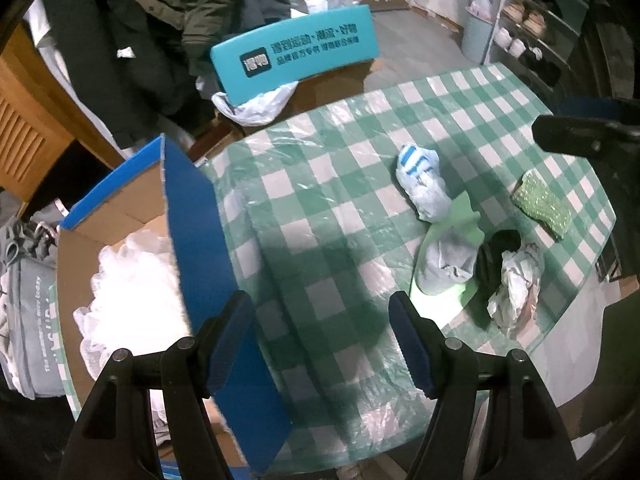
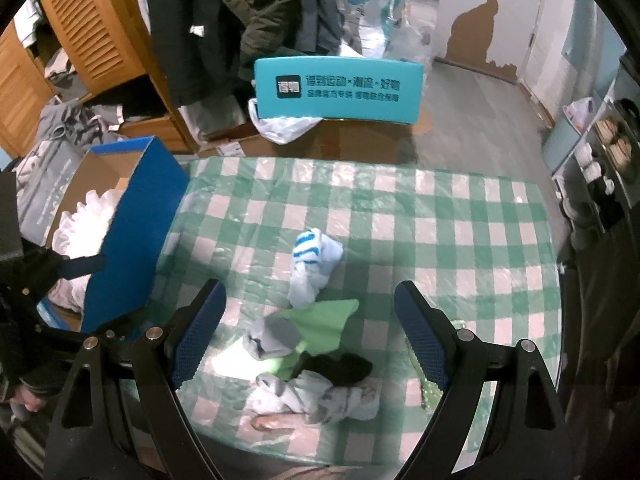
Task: Organize soft objects
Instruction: 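Grasp the grey sock with the left tool while the right tool grasps the green scrub pad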
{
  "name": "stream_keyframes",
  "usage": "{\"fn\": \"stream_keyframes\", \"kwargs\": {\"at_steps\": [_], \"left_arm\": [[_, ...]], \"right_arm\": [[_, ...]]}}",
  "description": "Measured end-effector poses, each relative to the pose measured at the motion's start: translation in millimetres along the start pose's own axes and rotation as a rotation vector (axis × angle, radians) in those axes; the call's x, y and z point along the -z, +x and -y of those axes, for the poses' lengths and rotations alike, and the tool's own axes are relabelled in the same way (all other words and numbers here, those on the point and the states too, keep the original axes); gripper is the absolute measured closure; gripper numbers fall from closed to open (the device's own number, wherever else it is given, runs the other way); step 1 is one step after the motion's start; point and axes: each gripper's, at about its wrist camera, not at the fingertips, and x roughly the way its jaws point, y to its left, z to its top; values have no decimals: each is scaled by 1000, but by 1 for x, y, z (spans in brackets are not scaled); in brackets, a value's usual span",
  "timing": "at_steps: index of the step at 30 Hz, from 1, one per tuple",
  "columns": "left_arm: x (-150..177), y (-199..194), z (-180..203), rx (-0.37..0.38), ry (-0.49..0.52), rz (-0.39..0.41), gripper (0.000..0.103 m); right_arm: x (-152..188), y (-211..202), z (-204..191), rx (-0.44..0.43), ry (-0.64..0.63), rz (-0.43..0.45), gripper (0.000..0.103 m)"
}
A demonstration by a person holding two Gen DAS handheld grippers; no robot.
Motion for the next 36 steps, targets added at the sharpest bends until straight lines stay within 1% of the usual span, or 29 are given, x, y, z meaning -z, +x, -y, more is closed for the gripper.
{"fn": "stream_keyframes", "kwargs": {"at_steps": [7, 9, 16, 18, 20, 22, 26, 36], "left_arm": [[0, 11, 19, -6, 43, -18, 31], [-1, 15, 24, -7, 56, -19, 30], [-5, 34, 44, 25, 91, -43, 30], [-6, 38, 51, 18, 107, -46, 30], [-7, 43, 56, 25, 117, -53, 29], [-6, 46, 60, 38, 128, -63, 26], [-5, 54, 70, 36, 156, -74, 26], [-13, 68, 83, 112, 153, -89, 24]], "right_arm": [[11, 1, 16, 17, 19, -13, 17], [14, 2, 24, 27, 33, -18, 17], [23, 4, 53, 57, 86, -38, 17], [26, 6, 63, 66, 104, -44, 17], [29, 6, 70, 75, 120, -48, 17], [33, 8, 78, 83, 134, -57, 17], [40, 13, 92, 99, 167, -76, 17], [57, 34, 113, 120, 195, -141, 17]]}}
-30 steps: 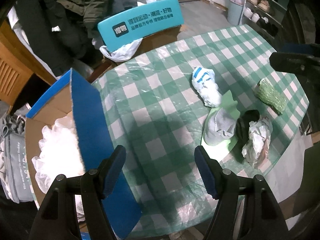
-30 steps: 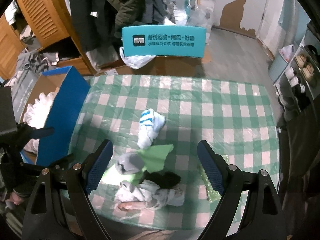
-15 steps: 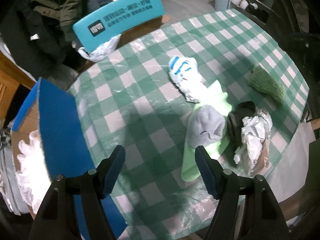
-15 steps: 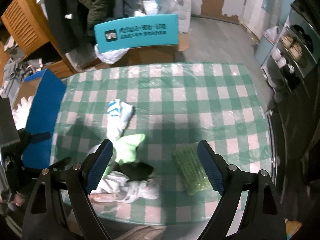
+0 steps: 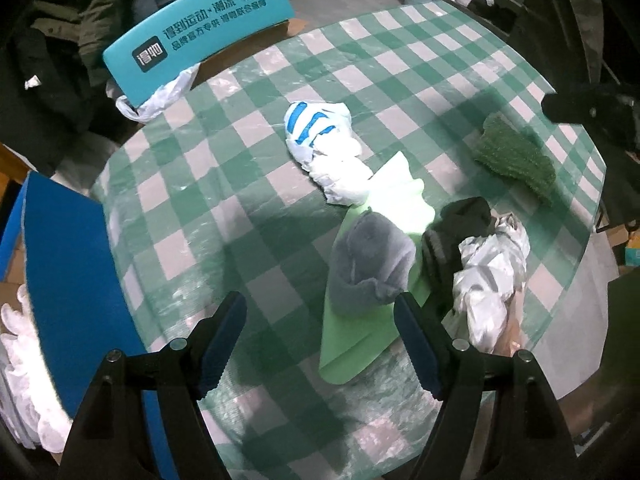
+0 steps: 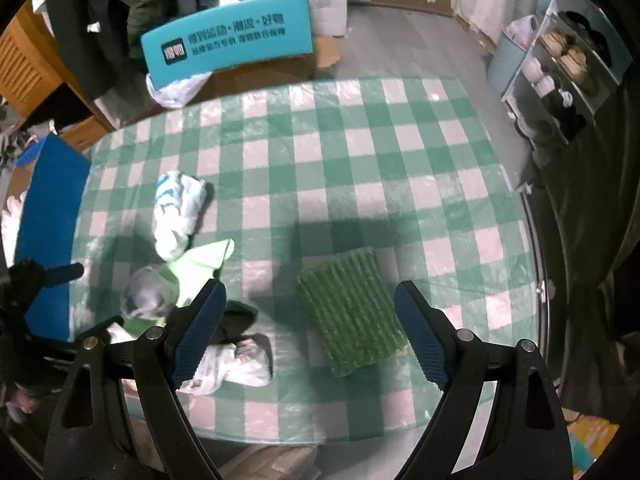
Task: Organize soft objects
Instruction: 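Grasp the grey sock with the left tool while the right tool grasps the green scrub pad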
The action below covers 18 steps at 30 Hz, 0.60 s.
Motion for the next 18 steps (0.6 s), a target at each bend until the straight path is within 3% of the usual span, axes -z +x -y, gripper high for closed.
{"fn": "stream_keyframes", "kwargs": {"at_steps": [7, 18], "left_arm": [[-6, 16, 3, 47, -18, -35, 23], [-14, 34, 10, 42, 6, -54, 23]], "right_arm": [[6, 16, 7, 15, 4, -42, 17], [9, 39, 17, 37, 8, -85, 17]]}}
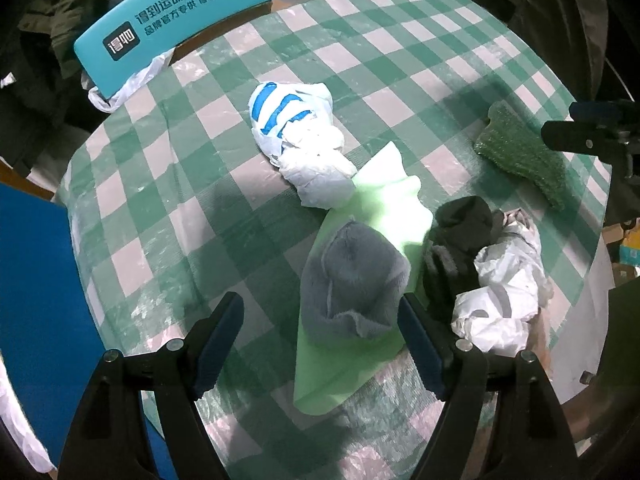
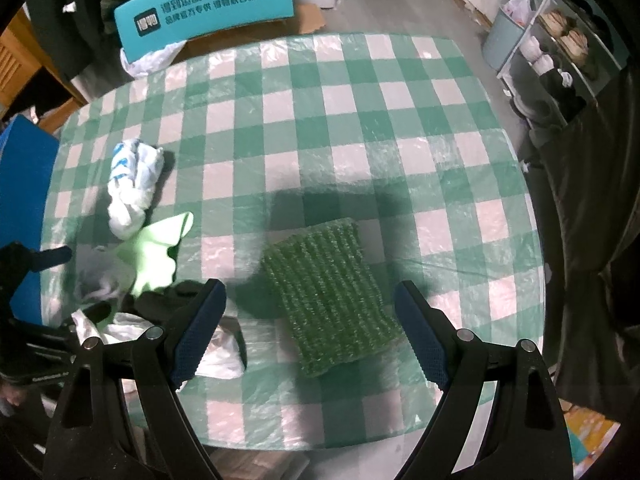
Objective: Organize soft objects
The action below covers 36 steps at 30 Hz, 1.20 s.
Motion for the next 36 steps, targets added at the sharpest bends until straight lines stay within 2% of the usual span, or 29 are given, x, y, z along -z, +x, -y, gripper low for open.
{"fn": "stream_keyframes", "kwargs": {"at_steps": [5, 8, 10, 15, 18, 21, 23, 25, 26, 27, 28, 36], "left_arm": [[-2, 4, -4, 15, -13, 10, 24], [-3, 4, -7, 44, -17, 20, 41], [-2, 4, -7, 64, -10, 26, 56], [-1, -1, -3, 52, 28, 47, 72], [1, -4, -5, 70, 18, 50, 76], [2, -8, -9, 84, -3, 58, 78], [3, -12, -13, 84, -21, 65, 78], [3, -15, -19, 91, -41, 74, 78], [4, -17, -22, 91, -51, 78, 78], [5, -19, -24, 89, -58, 82, 78], [6, -21, -26, 85, -68, 89, 78], [13, -32, -39, 58, -102, 112, 79]], "right_arm": [[1, 18, 3, 32, -15, -28, 17], [3, 26, 3, 35, -30, -40, 17], [4, 31, 2, 36, -39, -49, 17], [7, 41, 3, 64, -54, -63, 17], [8, 46, 4, 66, -55, -71, 18], [9, 51, 4, 58, -57, -87, 27], [11, 54, 3, 50, -57, -99, 39], [10, 53, 1, 47, -62, -96, 44], [10, 52, -1, 41, -67, -94, 54], [10, 51, -2, 36, -69, -92, 61], [10, 50, -4, 34, -71, -89, 75], [10, 36, -16, 10, -87, -70, 82]]}}
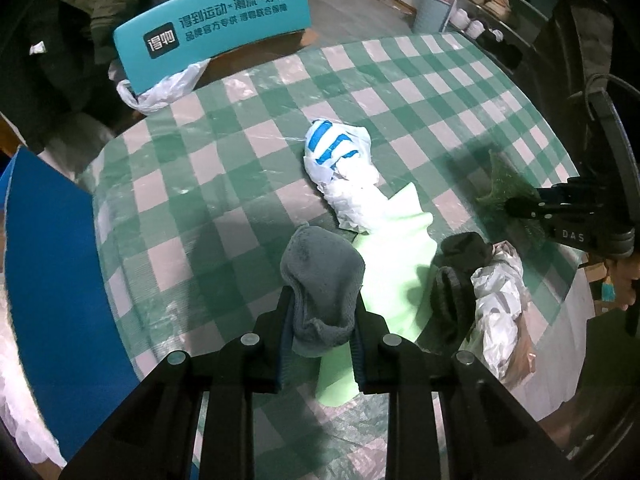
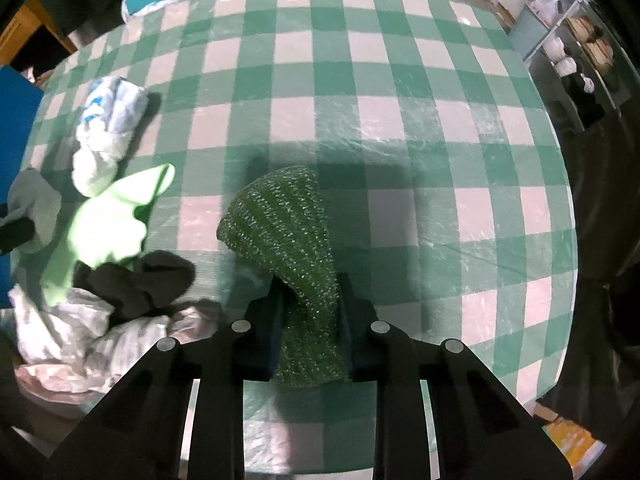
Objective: Organize soft objects
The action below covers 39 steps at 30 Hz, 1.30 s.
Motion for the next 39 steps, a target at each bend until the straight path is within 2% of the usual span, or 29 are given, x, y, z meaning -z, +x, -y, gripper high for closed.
{"fn": "stream_keyframes", "kwargs": {"at_steps": [27, 39], "left_arm": [[14, -70, -22, -54, -49, 115, 79], [20, -100, -31, -94, -61, 167, 79]], "right_arm": [[-20, -108, -81, -111, -138, 225, 82], [-22, -136, -108, -151, -189, 279, 82]]}}
